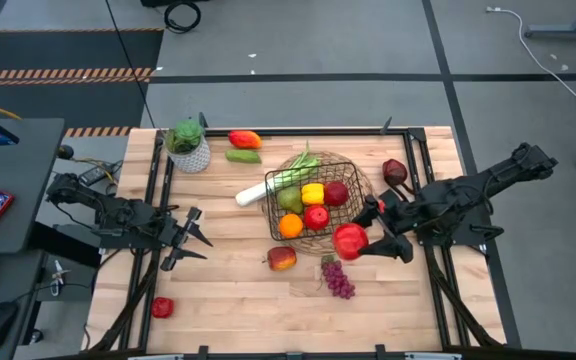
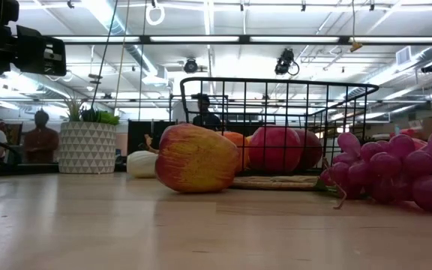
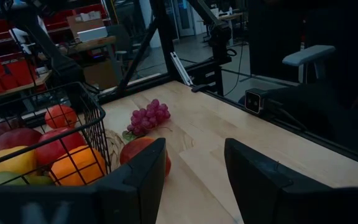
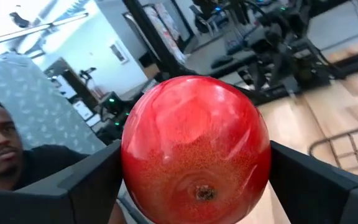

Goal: Build produce basket
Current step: Put the apple into the wire basket

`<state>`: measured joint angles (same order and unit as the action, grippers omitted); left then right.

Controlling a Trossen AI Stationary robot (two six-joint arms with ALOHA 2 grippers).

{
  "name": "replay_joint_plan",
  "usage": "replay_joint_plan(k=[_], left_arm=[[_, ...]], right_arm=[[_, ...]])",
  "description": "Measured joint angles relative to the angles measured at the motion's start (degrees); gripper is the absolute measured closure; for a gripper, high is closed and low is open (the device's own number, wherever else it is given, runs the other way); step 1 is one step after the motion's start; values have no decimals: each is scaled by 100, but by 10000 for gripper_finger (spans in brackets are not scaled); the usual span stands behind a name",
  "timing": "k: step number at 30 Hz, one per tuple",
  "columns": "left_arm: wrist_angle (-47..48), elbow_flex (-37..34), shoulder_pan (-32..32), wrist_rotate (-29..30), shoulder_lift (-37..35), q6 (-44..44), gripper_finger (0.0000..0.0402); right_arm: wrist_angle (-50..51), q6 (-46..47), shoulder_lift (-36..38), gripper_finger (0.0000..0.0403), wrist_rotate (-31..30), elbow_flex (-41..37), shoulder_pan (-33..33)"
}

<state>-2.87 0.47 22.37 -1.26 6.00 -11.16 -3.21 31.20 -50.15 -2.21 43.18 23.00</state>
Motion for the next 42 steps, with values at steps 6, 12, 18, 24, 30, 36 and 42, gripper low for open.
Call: replay_joint_plan(k=[6, 12, 18, 24, 30, 36, 42], left_arm=[[0, 0, -1, 2, -1, 2, 230], [0, -1, -1, 2, -1, 2, 230], [-1, 0, -2, 1, 0, 1, 230], [-1, 0, -2, 0, -2, 0, 230], [0, 0, -2, 2, -2, 2, 230], [-1, -1, 0, 1, -2, 2, 230], [1, 0, -2, 1, -1, 1, 230]], right_arm=[[-60, -42, -9, 33, 74, 0, 0], [-64, -325, -12, 33, -41, 0, 0], [-125, -1425, -193, 33, -861, 0, 0], [-328, -4261, -555, 33, -1482, 0, 0], [-486, -7100, -922, 33, -1957, 0, 0], [-473, -8939, -1310, 33, -3047, 0, -104], [-475, -10289, -1694, 33, -3872, 0, -278]])
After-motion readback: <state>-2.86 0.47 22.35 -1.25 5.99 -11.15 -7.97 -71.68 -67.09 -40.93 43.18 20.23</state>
